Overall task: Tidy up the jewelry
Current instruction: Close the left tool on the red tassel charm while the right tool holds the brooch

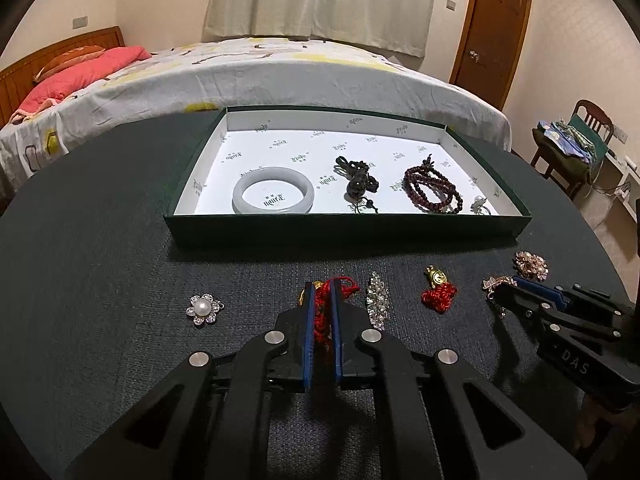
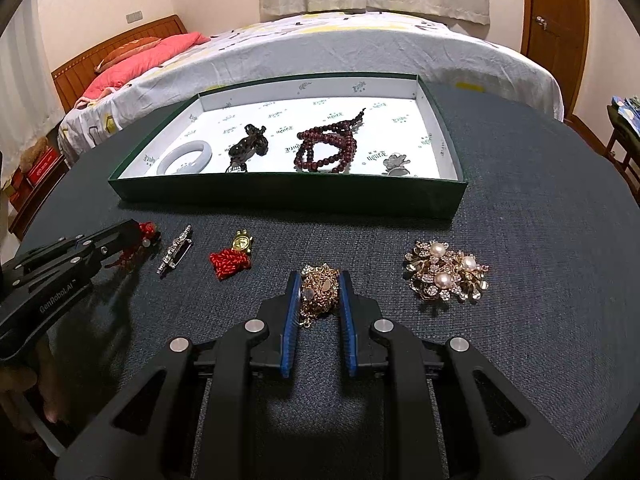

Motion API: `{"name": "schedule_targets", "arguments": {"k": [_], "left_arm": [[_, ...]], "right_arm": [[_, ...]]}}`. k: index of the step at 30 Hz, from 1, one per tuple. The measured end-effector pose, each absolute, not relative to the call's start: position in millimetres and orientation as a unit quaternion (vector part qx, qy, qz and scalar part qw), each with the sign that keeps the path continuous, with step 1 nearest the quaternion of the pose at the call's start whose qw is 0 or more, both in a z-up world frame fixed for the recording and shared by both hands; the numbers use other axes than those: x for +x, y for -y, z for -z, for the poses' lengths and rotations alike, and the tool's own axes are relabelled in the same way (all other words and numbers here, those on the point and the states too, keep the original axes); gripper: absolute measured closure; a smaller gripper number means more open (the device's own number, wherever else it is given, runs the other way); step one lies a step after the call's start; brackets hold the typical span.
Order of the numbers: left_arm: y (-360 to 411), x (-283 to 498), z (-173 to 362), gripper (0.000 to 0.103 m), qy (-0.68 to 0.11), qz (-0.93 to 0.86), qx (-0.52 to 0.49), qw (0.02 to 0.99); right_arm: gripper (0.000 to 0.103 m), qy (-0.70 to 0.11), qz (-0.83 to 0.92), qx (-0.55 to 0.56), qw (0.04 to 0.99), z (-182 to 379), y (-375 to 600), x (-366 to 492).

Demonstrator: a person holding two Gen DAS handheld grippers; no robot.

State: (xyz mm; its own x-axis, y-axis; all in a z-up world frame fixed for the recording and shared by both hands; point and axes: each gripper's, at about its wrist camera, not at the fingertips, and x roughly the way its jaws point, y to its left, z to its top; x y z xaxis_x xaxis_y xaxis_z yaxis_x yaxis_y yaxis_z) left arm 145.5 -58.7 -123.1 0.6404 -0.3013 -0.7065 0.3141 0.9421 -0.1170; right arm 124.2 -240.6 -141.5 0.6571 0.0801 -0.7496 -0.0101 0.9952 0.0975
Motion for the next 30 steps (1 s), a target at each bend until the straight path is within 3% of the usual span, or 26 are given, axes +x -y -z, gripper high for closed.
{"name": "schedule_targets", "arguments": {"k": [28,30], "left_arm": [[53.9,140.4,105.4,0.097,-0.366,0.171,-0.001,0.915],[53.9,139.7,104.6,0.103,-0.365,0.171,0.0,0.915]], "right_arm": [[0.084,-0.381,-0.03,0.046,0.923,115.3,240.3,116.5],[0.084,-0.379,-0.03,0.046,0.924,113.6,239.9,116.0]]}}
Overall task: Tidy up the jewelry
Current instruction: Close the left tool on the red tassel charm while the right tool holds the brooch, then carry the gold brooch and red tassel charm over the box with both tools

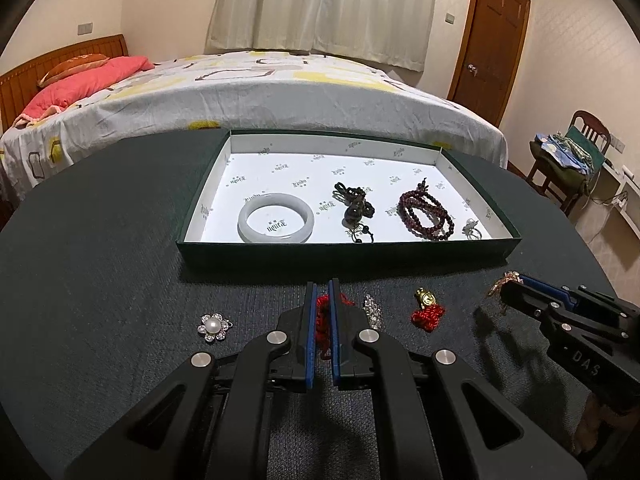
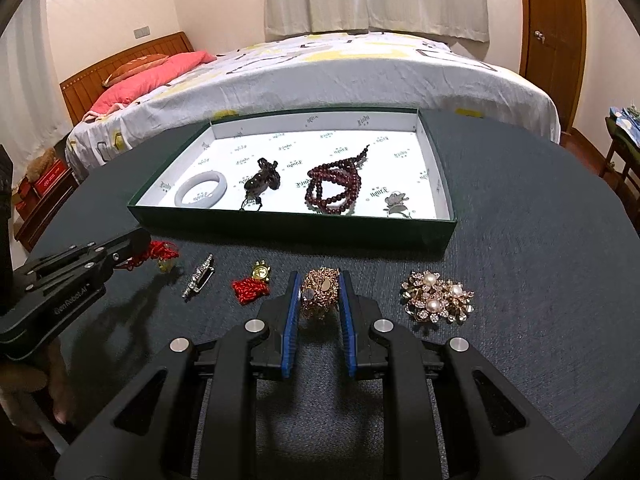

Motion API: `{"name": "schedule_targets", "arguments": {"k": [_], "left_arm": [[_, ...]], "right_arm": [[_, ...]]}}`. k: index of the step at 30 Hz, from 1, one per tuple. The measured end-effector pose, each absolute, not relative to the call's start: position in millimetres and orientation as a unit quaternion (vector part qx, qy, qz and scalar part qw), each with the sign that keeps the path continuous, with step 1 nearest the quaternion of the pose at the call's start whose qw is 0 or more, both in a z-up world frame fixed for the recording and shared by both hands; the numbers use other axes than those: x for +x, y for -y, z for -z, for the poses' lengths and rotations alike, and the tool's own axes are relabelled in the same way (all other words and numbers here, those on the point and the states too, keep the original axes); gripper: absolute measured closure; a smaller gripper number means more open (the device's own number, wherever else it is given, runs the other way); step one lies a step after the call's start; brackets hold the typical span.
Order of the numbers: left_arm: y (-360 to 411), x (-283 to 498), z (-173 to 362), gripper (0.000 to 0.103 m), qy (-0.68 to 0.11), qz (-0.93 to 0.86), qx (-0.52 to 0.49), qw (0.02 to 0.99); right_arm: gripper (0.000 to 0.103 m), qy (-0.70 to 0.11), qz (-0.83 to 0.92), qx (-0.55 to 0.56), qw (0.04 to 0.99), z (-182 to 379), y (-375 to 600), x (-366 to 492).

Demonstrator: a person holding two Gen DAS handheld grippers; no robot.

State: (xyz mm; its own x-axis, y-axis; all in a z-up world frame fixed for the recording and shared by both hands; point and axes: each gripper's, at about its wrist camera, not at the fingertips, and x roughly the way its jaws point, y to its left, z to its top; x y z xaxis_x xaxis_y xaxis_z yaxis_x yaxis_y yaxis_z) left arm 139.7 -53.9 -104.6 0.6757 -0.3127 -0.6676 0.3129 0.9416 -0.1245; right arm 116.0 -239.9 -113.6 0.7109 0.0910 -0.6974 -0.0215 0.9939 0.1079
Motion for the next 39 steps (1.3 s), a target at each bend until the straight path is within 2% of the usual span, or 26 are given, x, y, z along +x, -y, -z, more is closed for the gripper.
{"name": "schedule_targets", "arguments": {"k": [16,39], "left_arm": [[51.8,143.7,110.8,0.103,-0.381,0.173,-0.013,0.908],[50.2,138.6,91.5,0.103,-0.349,0.172,-0.002,0.921]], "right_arm": [[0.084,-0.382,-0.033,0.047,0.922,113.3,240.2,116.6],[0.084,-0.375,-0.035,0.049,0.925,110.9,238.9,118.3]]}}
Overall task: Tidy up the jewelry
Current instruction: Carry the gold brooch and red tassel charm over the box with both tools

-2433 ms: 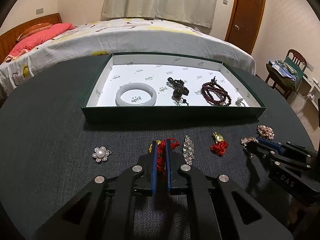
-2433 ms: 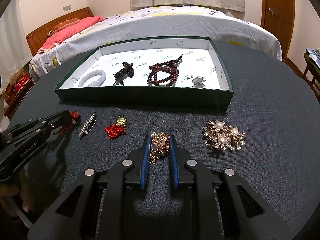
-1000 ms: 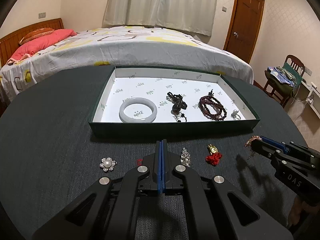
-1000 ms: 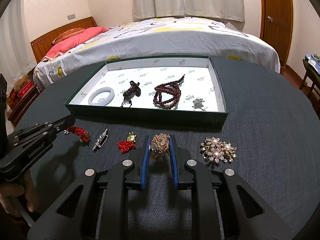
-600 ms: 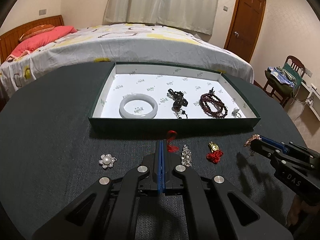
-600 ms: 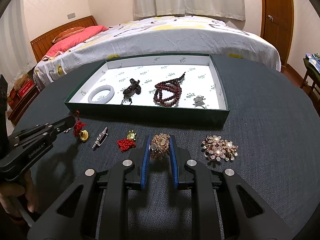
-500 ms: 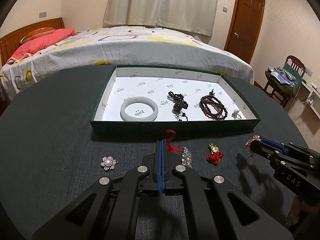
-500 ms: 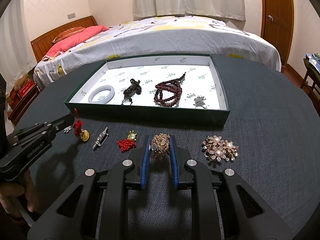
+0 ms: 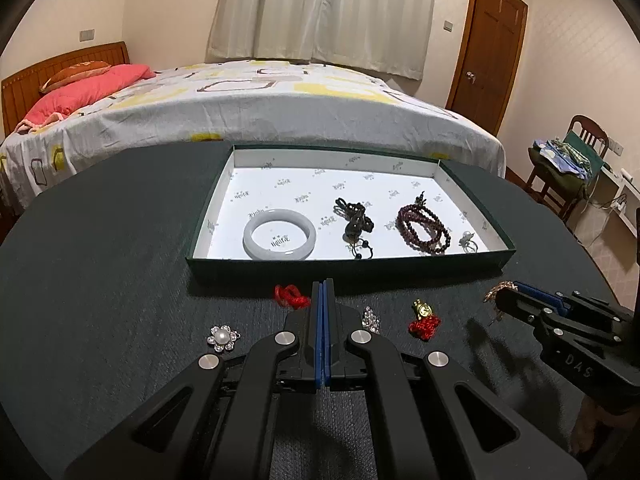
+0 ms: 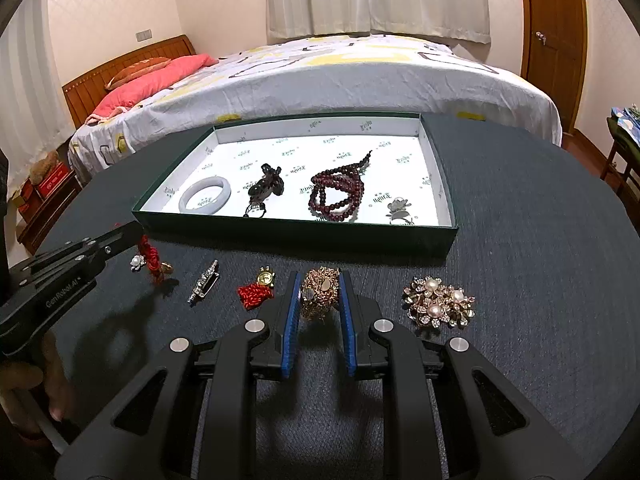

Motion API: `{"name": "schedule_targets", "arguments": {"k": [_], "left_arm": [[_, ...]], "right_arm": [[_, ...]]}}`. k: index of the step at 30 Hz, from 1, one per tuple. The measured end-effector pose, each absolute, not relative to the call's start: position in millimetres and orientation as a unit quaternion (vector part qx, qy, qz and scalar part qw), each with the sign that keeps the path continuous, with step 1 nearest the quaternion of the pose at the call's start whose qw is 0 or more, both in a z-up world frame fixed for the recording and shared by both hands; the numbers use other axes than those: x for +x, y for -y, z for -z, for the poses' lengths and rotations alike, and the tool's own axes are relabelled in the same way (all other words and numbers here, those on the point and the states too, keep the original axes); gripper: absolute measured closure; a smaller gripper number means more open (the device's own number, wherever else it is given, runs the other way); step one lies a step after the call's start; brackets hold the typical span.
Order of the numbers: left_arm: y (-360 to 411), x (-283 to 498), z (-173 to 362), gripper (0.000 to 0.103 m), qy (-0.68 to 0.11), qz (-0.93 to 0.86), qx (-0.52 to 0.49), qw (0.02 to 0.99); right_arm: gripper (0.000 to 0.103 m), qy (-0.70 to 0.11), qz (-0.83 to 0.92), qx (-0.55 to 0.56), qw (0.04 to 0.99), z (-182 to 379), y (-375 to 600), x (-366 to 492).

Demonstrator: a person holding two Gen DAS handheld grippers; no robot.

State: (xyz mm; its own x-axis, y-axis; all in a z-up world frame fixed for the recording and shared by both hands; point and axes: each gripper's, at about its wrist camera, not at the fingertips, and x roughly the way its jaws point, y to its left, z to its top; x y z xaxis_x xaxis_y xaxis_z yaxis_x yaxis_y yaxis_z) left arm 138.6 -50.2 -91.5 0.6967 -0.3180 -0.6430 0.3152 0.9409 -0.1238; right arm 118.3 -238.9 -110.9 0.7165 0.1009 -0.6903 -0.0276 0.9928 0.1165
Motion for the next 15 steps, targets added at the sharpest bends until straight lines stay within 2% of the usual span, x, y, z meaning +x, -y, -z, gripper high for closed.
{"name": "schedule_targets", "arguments": {"k": [15], "left_arm": [[51.8,147.7,67.2,0.103,-0.322,0.183,-0.005,0.929]], "right_arm": [[0.084,-0.356,-0.038,0.047,0.932,92.0,238.8,125.6]]}}
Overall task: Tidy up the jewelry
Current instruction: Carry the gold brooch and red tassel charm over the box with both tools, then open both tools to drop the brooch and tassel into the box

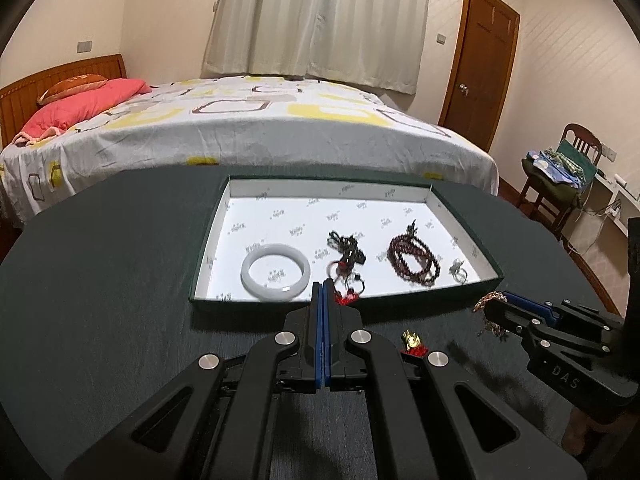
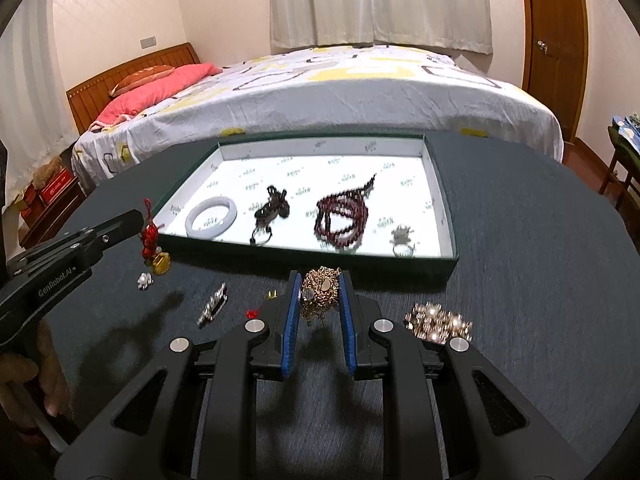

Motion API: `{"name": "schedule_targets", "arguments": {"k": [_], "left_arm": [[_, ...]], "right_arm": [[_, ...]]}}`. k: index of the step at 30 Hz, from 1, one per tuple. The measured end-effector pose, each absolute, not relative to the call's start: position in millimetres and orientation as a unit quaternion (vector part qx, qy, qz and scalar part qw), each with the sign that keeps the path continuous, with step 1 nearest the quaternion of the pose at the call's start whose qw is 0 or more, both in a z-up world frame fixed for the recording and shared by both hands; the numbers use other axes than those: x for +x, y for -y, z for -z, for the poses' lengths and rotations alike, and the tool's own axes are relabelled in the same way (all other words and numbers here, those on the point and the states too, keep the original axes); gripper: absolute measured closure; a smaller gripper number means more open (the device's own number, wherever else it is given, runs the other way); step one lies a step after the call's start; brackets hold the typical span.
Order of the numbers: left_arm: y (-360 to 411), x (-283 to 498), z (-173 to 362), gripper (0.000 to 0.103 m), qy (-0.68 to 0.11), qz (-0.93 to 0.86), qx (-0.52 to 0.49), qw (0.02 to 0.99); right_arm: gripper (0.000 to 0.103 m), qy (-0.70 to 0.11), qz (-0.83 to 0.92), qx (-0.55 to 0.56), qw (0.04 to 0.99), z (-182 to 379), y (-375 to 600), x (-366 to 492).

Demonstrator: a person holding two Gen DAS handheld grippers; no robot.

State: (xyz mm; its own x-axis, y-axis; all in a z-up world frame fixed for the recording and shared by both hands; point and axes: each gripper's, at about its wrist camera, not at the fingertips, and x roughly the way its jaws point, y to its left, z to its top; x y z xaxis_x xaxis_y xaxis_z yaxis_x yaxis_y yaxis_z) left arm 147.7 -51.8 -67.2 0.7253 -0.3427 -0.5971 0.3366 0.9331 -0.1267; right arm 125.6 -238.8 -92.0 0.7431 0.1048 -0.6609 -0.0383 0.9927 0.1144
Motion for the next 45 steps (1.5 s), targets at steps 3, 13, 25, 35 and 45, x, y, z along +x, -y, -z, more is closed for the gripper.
{"name": "schedule_targets", "arguments": {"k": [3,13,25,35,45], "left_arm": [[54.4,153.3,59.7,0.103,-0.312,0.187,-0.002,0.932],[67.2,191.1,45.9,0.103,-0.283,0.194,0.01,0.939],[76.0,264.1,56.5,0.103,-0.288,0.179,0.016,0.941],[78.8,308.4,85.0,0.103,-0.331,0.158,0.032,0.93],[78.9,328.2,112.9,0.102,-0.399,0.151,0.035,0.904]], "right_arm": [[0.084,-0.346,-0.038,0.046,0.936,83.1,239.9,132.3],[0.084,-0.31,-0.035,0.033,0.949,56.8,242.0,172.9],[0.084,-0.304,-0.031,0.037,0.951,63.7,247.2,248.6],[0.084,-0.344,-0.029,0.036,0.938,99.5,236.5,303.7],[0.084,-0.384,-0.028,0.033,0.922,116.5,231.8,319.9]]}}
